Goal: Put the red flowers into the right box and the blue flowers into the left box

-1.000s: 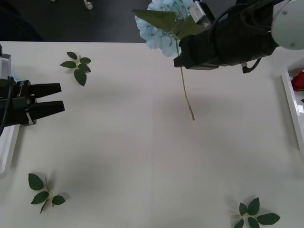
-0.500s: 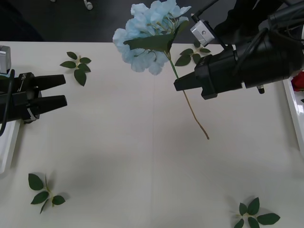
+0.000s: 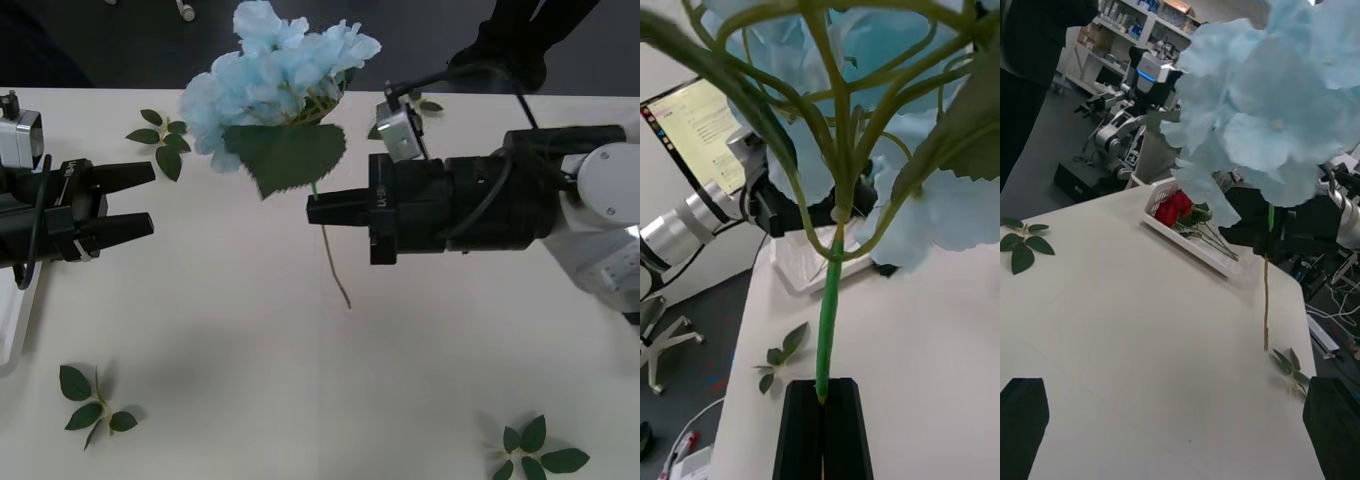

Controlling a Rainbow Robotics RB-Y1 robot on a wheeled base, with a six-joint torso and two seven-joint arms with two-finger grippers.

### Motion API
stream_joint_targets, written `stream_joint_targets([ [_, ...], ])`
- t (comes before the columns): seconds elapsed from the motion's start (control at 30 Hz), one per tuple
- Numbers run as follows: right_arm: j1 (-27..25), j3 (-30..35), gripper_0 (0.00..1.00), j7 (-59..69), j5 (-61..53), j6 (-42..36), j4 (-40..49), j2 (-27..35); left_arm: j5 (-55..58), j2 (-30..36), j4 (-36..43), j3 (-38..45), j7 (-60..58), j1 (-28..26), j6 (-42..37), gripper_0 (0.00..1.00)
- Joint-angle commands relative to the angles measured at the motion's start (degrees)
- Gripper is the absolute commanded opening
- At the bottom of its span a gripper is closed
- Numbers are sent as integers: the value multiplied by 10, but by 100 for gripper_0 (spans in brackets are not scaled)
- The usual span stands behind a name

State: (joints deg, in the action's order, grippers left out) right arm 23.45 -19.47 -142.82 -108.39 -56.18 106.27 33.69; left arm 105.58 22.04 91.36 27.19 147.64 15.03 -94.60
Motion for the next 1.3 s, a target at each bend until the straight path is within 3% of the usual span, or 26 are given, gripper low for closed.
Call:
stream_joint_targets([
  [0.03, 13, -80, 0, -68, -30, 84, 22, -10, -3, -9, 12, -6, 16, 8, -3, 100],
  [0.2, 14, -133, 0, -112, -31, 150, 20, -34, -14, -27, 12, -6, 20, 4, -8, 100],
  [0.7, 18, -136, 0, -111, -20, 160, 17, -27, -20, -35, 12, -6, 25, -25, -38, 100],
  [1.3, 33, -131, 0, -115, -53, 182, 17, -30, -25, -69, -21, -79, 27, -43, -32, 100],
])
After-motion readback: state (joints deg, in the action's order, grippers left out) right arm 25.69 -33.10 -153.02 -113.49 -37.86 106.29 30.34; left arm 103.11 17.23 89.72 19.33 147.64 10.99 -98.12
